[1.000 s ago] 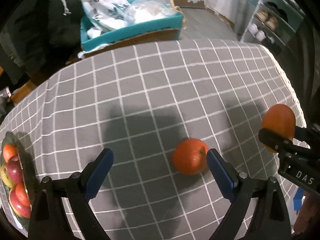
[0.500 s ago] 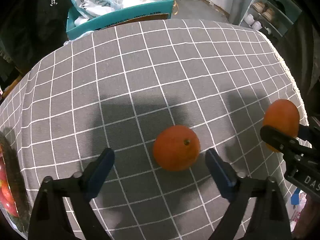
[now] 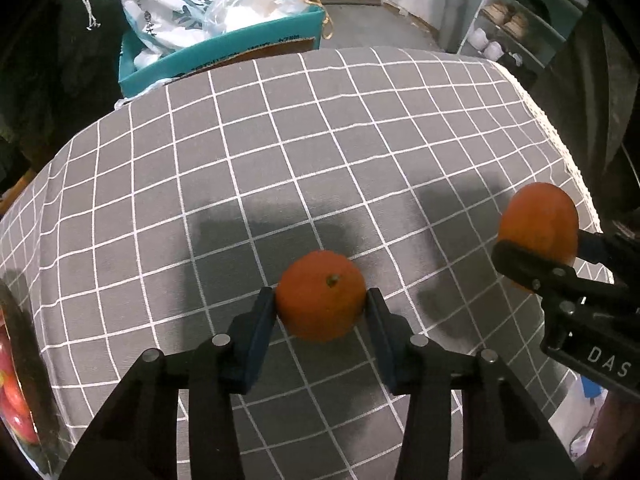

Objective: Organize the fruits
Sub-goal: 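Grasp the small tangerine with the left tool while the right tool holds the large orange, then lift and carry the tangerine and large orange in both tools over the bowl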

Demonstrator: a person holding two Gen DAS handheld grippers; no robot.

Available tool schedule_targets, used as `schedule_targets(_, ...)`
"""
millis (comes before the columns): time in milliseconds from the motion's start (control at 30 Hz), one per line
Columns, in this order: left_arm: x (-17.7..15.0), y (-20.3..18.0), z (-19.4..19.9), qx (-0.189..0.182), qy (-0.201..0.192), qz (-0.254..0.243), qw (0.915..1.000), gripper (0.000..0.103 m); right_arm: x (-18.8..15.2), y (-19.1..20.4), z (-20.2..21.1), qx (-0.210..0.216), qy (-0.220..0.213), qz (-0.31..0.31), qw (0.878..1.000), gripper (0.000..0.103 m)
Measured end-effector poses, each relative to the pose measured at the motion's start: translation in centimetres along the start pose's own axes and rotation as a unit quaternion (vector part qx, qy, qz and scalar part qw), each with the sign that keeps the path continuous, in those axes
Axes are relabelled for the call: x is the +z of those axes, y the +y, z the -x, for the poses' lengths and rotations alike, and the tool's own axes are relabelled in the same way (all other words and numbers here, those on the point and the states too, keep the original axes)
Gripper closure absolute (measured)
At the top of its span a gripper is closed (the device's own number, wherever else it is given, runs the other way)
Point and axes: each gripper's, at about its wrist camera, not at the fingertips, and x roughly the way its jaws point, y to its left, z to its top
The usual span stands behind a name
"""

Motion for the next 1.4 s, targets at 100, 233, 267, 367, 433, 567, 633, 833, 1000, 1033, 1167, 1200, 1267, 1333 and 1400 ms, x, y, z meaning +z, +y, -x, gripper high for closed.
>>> schedule_targets(100,0.2,0.4,0.9,-0.002,-0.012,0.002,0.9999,0.057,0.1,0.0,0.5,0.001,-0.006,0.001,1.000,0.036)
schedule_targets(233,0.6,0.7,2.8,-0.002,-0.033,0.007,0.9994,0.057,0.4,0.3,1.3,0.001,-0.017,0.008,1.000,0.036)
schedule_targets(267,0.7,0.8,3.2,-0.002,-0.037,0.008,0.9993,0.057,0.4,0.5,1.5,0.000,-0.020,0.010,1.000,0.036)
schedule_targets(367,0.7,1.2,4.5,-0.004,-0.050,0.012,0.9987,0.057,0.6,1.0,2.2,0.003,-0.030,0.016,0.999,0.036)
schedule_targets(433,0.6,1.4,5.5,-0.004,-0.060,0.015,0.9981,0.057,0.7,1.4,2.9,0.005,-0.039,0.021,0.999,0.036)
schedule_targets(567,0.4,1.8,7.3,0.000,-0.078,0.022,0.9967,0.057,1.2,2.2,4.6,0.013,-0.062,0.029,0.998,0.036)
schedule_targets(633,0.4,2.3,8.3,0.001,-0.087,0.026,0.9958,0.057,1.4,2.7,5.6,0.016,-0.074,0.033,0.997,0.036)
schedule_targets(833,0.8,3.4,11.4,0.000,-0.118,0.042,0.9921,0.057,1.7,3.7,8.4,0.025,-0.106,0.047,0.993,0.036)
schedule_targets(1000,0.7,4.4,13.8,0.000,-0.140,0.055,0.9885,0.057,1.9,4.7,10.6,0.033,-0.130,0.057,0.989,0.036)
schedule_targets(1033,0.6,4.6,14.1,0.000,-0.144,0.056,0.9880,0.057,1.9,4.9,11.0,0.034,-0.134,0.059,0.989,0.036)
schedule_targets(1167,0.2,5.3,15.9,0.005,-0.161,0.059,0.9852,0.057,1.8,5.8,12.5,0.039,-0.150,0.069,0.985,0.036)
schedule_targets(1200,0.1,5.5,16.4,0.006,-0.165,0.060,0.9844,0.057,1.7,6.0,12.8,0.040,-0.153,0.072,0.985,0.036)
schedule_targets(1267,-0.1,5.9,17.2,0.006,-0.173,0.064,0.9828,0.057,1.7,6.5,13.5,0.042,-0.159,0.077,0.983,0.036)
schedule_targets(1333,-0.3,6.2,18.1,0.007,-0.181,0.066,0.9812,0.057,1.6,7.0,14.0,0.044,-0.165,0.082,0.982,0.036)
schedule_targets(1400,-0.6,6.6,18.7,0.011,-0.188,0.067,0.9799,0.057,1.5,7.5,14.6,0.046,-0.170,0.086,0.981,0.036)
